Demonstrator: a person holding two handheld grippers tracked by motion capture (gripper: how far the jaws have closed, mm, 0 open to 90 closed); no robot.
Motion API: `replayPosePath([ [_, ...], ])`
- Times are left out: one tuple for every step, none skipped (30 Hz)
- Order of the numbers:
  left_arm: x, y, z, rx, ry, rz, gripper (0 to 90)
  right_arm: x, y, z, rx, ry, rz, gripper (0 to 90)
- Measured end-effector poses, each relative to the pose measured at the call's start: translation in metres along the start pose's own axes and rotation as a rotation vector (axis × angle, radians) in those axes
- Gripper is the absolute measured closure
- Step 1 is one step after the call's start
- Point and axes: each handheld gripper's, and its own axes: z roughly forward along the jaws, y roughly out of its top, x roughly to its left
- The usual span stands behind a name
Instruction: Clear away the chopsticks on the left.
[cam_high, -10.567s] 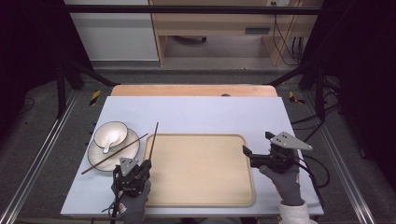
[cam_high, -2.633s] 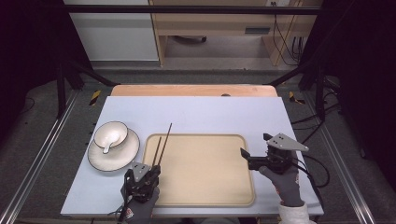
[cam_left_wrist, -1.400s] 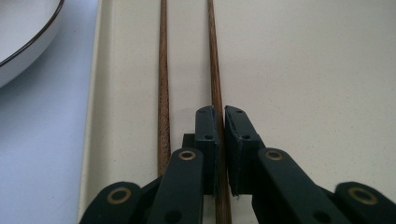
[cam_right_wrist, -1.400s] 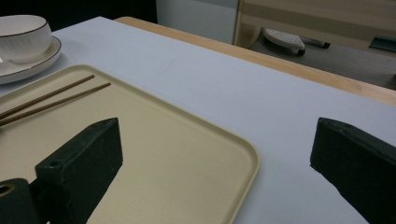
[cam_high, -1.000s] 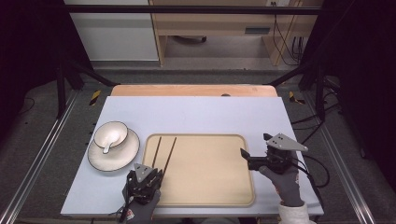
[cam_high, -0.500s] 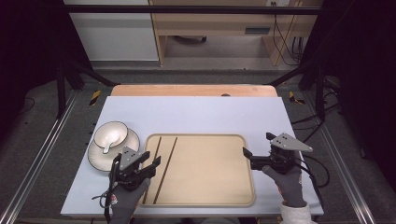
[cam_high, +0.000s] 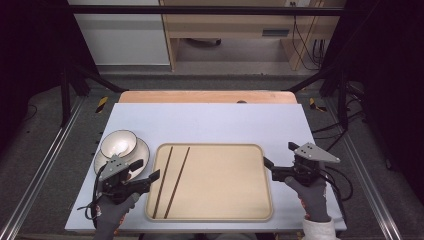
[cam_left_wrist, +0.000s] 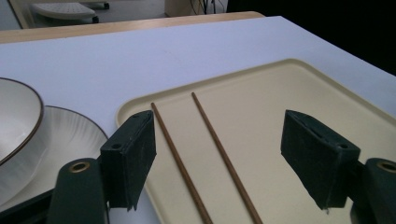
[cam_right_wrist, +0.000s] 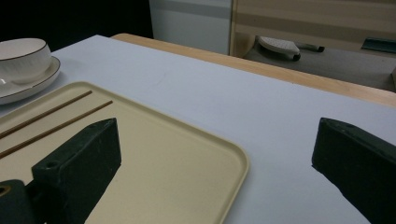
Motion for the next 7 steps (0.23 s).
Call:
replayPosePath([
  [0.0016, -0.0014, -0.0013, 0.0, -0.003, 0.003, 25.6, -0.001, -0.0001, -0.0007, -0.001, -0.002, 0.0, 1.6],
  [0.0031, -0.0028, -0.0023, 0.001, -0.009, 0.009, 25.5, -0.0019, -0.0003, -0.001, -0.005, -0.005, 0.001, 1.6],
  [0.0041, -0.0042, -0.003, 0.0, -0.003, 0.011, 25.1, -0.0026, -0.0004, -0.0014, -0.006, -0.005, 0.004, 1.6],
  [0.0049, -0.0051, -0.0035, 0.0, 0.001, 0.012, 24.8, -0.003, -0.0005, -0.0016, -0.007, -0.007, 0.009, 1.6],
  [0.0064, -0.0064, -0.0038, 0.003, 0.006, 0.012, 24.8, -0.0033, -0.0006, -0.0016, -0.007, -0.009, 0.009, 1.6],
  [0.0074, -0.0072, -0.0042, 0.003, 0.007, 0.008, 24.7, -0.0035, -0.0009, -0.0016, -0.007, -0.008, 0.01, 1.6],
  [0.0084, -0.0079, -0.0046, 0.002, 0.007, 0.006, 24.6, -0.0036, -0.0011, -0.0014, -0.006, -0.01, 0.008, 1.6],
])
